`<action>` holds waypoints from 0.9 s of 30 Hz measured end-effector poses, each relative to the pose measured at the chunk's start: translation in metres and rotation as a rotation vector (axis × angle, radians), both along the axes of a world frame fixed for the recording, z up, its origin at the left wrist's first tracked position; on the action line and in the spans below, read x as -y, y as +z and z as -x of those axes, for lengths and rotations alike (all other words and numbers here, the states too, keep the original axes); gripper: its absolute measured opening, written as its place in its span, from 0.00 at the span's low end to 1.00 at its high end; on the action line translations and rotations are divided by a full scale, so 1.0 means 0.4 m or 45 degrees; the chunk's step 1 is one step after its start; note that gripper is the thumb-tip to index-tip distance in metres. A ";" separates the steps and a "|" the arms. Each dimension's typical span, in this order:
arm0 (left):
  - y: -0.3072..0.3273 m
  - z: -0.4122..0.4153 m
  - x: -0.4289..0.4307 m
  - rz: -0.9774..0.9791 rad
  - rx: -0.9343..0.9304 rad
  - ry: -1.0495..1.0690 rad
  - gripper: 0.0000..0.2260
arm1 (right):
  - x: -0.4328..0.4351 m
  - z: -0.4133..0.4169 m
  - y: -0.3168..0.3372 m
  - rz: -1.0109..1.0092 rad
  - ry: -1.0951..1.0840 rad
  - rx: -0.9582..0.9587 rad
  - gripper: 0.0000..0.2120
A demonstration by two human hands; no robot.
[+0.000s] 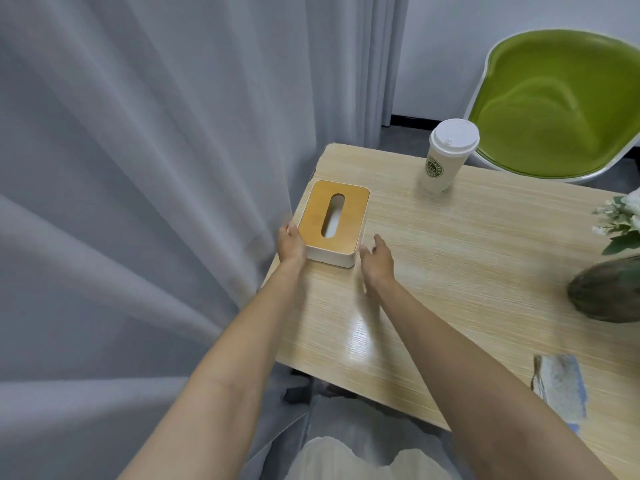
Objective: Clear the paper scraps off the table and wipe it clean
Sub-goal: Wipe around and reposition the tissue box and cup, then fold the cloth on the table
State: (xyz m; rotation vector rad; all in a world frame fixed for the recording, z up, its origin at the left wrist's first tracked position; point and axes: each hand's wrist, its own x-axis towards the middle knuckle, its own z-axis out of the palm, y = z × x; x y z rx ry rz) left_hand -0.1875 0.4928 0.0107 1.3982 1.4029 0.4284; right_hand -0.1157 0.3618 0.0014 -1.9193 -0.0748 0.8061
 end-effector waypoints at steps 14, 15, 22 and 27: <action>-0.053 -0.022 0.512 0.418 -0.110 -0.222 0.19 | 0.471 -0.016 -0.026 0.316 -0.328 0.205 0.19; -0.055 -0.039 0.574 0.421 -0.126 -0.329 0.20 | 0.526 -0.014 -0.033 0.411 -0.383 0.239 0.19; -0.078 -0.115 0.947 0.345 -0.156 -0.852 0.12 | 0.850 -0.028 -0.063 0.629 -0.645 0.294 0.19; -0.089 -0.150 1.096 0.408 -0.068 -0.856 0.09 | 0.972 -0.049 -0.107 0.653 -0.480 0.146 0.21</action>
